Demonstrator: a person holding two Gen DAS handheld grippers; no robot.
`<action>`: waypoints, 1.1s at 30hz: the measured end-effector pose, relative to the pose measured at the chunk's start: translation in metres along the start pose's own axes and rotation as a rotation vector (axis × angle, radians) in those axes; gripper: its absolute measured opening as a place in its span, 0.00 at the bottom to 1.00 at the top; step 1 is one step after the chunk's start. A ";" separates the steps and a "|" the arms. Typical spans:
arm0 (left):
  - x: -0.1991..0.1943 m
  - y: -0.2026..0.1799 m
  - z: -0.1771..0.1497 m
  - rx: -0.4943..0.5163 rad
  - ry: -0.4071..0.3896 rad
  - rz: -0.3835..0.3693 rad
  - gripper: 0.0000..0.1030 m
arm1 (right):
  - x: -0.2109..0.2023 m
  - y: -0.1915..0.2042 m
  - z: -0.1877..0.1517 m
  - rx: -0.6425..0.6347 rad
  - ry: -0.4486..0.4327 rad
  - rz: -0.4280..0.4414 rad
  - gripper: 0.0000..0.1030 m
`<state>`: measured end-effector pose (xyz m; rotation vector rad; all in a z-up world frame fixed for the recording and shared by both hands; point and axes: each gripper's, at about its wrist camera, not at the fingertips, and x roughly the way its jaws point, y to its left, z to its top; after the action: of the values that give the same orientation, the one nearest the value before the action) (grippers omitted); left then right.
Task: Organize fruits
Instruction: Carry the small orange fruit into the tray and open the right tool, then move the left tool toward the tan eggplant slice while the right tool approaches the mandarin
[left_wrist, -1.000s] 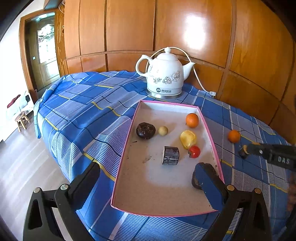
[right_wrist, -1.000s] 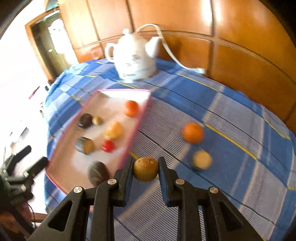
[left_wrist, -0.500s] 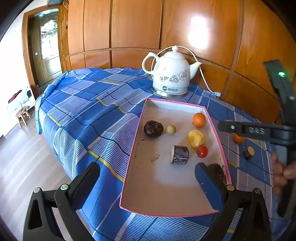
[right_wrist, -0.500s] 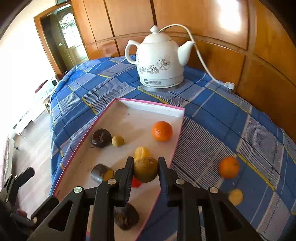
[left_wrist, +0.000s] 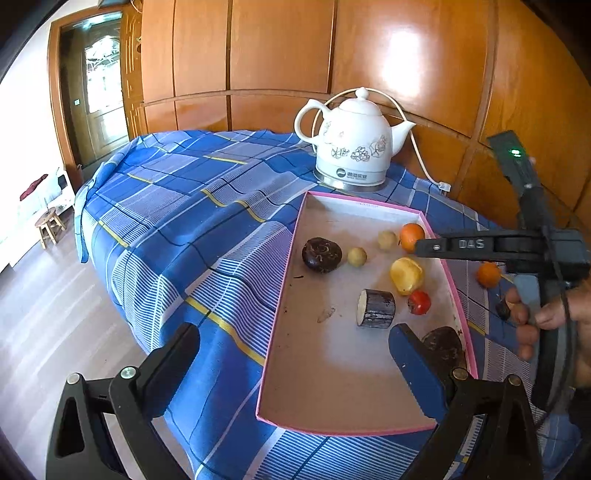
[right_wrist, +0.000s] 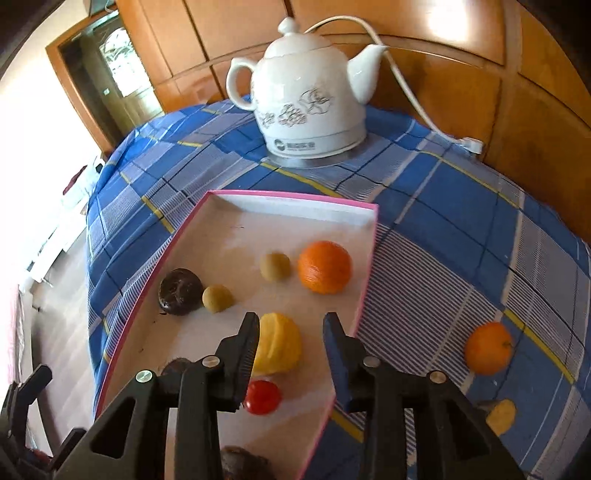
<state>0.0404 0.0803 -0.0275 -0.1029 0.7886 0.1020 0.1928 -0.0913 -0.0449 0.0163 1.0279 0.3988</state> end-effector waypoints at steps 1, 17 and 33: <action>0.000 0.000 -0.001 -0.001 0.002 0.000 1.00 | -0.004 -0.003 -0.002 0.010 -0.006 0.003 0.35; -0.025 -0.018 0.000 0.025 -0.030 -0.040 1.00 | -0.062 -0.010 -0.058 0.049 -0.093 -0.055 0.35; -0.046 -0.050 -0.004 0.097 -0.052 -0.127 1.00 | -0.116 -0.039 -0.100 0.028 -0.132 -0.175 0.35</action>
<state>0.0119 0.0278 0.0052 -0.0578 0.7316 -0.0539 0.0691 -0.1831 -0.0090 -0.0223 0.8962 0.2208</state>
